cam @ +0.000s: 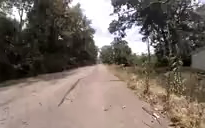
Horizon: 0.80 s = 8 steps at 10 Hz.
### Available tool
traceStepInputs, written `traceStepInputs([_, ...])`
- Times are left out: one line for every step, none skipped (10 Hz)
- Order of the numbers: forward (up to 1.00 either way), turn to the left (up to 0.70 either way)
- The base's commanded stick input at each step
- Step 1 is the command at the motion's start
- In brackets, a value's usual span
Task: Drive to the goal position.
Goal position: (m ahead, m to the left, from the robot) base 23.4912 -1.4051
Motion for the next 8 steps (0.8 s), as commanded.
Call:
traceStepInputs([0.7, 0.0])
traceStepInputs([0.7, 0.0])
traceStepInputs([0.7, 0.0])
traceStepInputs([0.7, 0.0])
traceStepInputs([0.7, 0.0])
traceStepInputs([0.7, 0.0])
traceStepInputs([0.7, 0.0])
traceStepInputs([0.7, 0.0])
